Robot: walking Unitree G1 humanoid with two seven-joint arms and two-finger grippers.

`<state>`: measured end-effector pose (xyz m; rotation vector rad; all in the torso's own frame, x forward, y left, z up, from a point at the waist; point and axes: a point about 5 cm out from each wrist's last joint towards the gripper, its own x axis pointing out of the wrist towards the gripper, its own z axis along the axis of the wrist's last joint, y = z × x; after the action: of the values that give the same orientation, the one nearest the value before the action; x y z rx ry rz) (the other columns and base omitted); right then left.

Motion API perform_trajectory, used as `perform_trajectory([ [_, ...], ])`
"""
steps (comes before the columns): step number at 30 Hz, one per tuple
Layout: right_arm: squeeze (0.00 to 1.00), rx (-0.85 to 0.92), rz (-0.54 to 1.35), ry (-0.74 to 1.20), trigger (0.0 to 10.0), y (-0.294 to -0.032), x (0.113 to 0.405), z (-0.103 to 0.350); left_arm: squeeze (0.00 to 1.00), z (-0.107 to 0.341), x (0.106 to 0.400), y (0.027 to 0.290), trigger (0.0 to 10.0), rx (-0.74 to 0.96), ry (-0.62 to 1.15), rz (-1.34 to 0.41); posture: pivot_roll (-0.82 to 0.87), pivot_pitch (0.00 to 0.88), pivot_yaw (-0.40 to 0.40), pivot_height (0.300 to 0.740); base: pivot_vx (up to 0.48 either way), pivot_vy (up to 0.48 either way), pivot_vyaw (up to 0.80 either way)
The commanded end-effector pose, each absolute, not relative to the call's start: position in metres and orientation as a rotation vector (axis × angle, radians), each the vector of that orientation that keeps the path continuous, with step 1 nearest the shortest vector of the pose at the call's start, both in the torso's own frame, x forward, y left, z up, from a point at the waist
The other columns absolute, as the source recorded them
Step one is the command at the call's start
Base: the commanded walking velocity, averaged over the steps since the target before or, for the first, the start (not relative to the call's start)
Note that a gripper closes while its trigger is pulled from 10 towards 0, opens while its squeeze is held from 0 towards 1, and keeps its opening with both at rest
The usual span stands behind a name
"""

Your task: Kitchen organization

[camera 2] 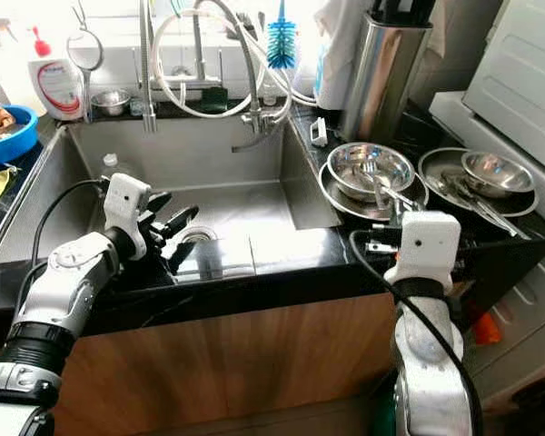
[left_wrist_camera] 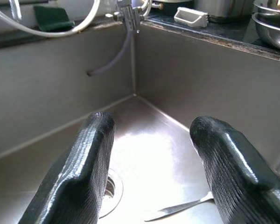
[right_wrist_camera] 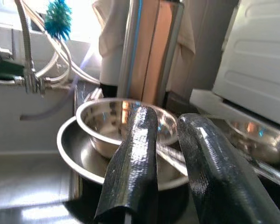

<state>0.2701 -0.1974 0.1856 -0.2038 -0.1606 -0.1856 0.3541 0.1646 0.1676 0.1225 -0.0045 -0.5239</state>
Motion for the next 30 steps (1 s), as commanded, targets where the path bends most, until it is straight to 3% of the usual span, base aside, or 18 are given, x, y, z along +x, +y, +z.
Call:
perform_trajectory([
  [1,0.00,-0.199,-0.180,-0.148,10.0,-0.200,0.274,0.187,0.00,0.172,0.356,0.165,10.0,0.133,-0.015,-0.530,0.00,0.000,-0.042,0.740,0.000,0.000,0.00],
  [4,0.00,-0.198,-0.132,-0.129,10.0,-0.198,0.281,0.186,0.00,0.172,0.357,0.162,10.0,0.130,-0.018,-0.534,0.00,0.000,-0.041,0.740,0.000,0.000,0.00],
  [5,0.99,-0.191,-0.109,-0.127,10.0,-0.196,0.283,0.185,0.00,0.171,0.357,0.161,10.0,0.130,-0.018,-0.537,0.00,0.000,-0.041,0.740,0.000,0.000,0.00],
  [6,1.00,-0.183,-0.102,-0.126,10.0,-0.196,0.284,0.185,0.00,0.171,0.356,0.160,10.0,0.130,-0.018,-0.540,0.00,0.000,-0.042,0.740,0.000,0.000,0.00],
  [18,1.00,-0.165,-0.092,-0.108,10.0,-0.195,0.287,0.184,0.00,0.170,0.356,0.160,10.0,0.132,-0.018,-0.544,0.00,0.000,-0.043,0.740,0.000,0.000,0.00],
  [19,0.00,-0.162,-0.073,-0.081,10.0,-0.194,0.287,0.179,0.00,0.170,0.356,0.160,10.0,0.131,-0.017,-0.546,0.00,0.000,-0.045,0.740,0.000,0.000,0.00],
  [23,0.00,-0.160,-0.071,-0.058,10.0,-0.196,0.285,0.174,0.00,0.170,0.355,0.158,10.0,0.121,-0.021,-0.551,0.00,0.000,-0.046,0.740,0.000,0.000,0.00],
  [30,0.00,-0.130,-0.215,-0.195,10.0,-0.208,0.278,0.196,0.00,0.170,0.355,0.158,10.0,0.118,-0.028,-0.549,0.00,0.000,-0.046,0.740,0.000,0.000,0.00],
])
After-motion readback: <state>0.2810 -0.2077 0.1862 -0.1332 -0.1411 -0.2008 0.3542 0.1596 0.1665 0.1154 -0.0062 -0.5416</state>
